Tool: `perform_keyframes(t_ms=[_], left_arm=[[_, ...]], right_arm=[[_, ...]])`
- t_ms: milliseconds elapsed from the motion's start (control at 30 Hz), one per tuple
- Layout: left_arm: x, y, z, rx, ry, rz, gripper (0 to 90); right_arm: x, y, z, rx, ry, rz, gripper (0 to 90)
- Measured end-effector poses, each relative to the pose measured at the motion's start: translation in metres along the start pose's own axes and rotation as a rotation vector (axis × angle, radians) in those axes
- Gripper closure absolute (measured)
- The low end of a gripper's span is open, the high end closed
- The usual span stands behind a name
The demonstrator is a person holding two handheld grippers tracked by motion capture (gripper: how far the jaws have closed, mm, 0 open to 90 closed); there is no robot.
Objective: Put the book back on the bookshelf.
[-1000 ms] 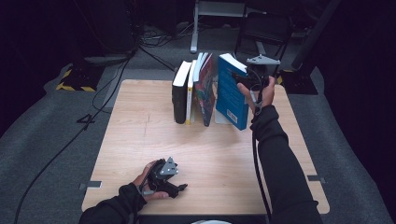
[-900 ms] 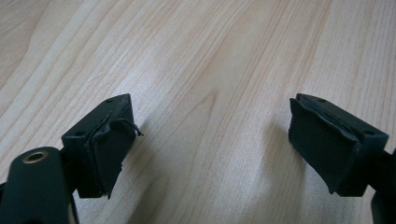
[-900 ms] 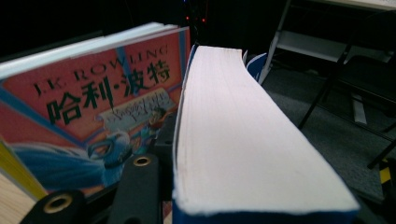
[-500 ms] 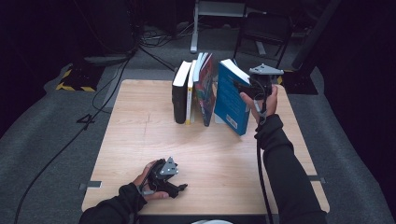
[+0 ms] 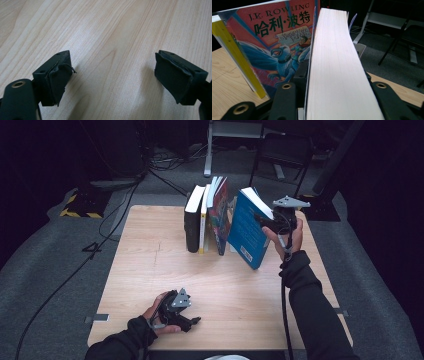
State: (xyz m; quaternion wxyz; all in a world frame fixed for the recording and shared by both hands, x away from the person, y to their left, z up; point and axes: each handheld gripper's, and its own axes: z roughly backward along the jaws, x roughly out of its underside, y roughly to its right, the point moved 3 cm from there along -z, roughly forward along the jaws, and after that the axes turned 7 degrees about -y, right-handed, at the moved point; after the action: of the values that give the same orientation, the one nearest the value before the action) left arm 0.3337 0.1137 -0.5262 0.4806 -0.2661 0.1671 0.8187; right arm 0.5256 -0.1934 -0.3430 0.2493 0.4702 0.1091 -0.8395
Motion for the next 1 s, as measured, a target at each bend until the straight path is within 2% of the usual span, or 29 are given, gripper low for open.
perform_keyframes(t_ms=[167, 333, 500, 633, 700, 767, 800, 1000], left_arm=[[0.0, 0.0, 0.0, 0.0, 0.0, -0.001, 14.9], [0.0, 0.0, 0.0, 0.0, 0.0, -0.001, 14.9], [0.0, 0.0, 0.0, 0.0, 0.0, 0.0, 14.9], [0.0, 0.0, 0.0, -0.001, 0.001, 0.001, 14.9], [0.0, 0.0, 0.0, -0.001, 0.0, 0.0, 15.0], [0.0, 0.0, 0.0, -0.001, -0.002, -0.002, 14.9], [0.0, 0.0, 0.0, -0.001, -0.002, -0.002, 14.9], [0.0, 0.0, 0.0, -0.001, 0.0, -0.001, 14.9]], right_arm=[[0.004, 0.0, 0.003, 0.002, 0.005, -0.003, 57.8], [0.007, -0.001, 0.009, 0.037, -0.014, 0.018, 56.5], [0.012, 0.001, 0.011, 0.025, -0.015, 0.001, 54.3], [0.017, 0.003, 0.014, 0.027, -0.023, -0.015, 46.2], [0.023, 0.005, 0.017, 0.022, -0.011, -0.027, 42.4], [0.032, 0.005, 0.017, -0.005, -0.018, -0.033, 38.9], [0.032, 0.005, 0.017, -0.005, -0.018, -0.033, 38.9], [0.068, 0.005, 0.009, -0.044, -0.047, -0.041, 39.1]])
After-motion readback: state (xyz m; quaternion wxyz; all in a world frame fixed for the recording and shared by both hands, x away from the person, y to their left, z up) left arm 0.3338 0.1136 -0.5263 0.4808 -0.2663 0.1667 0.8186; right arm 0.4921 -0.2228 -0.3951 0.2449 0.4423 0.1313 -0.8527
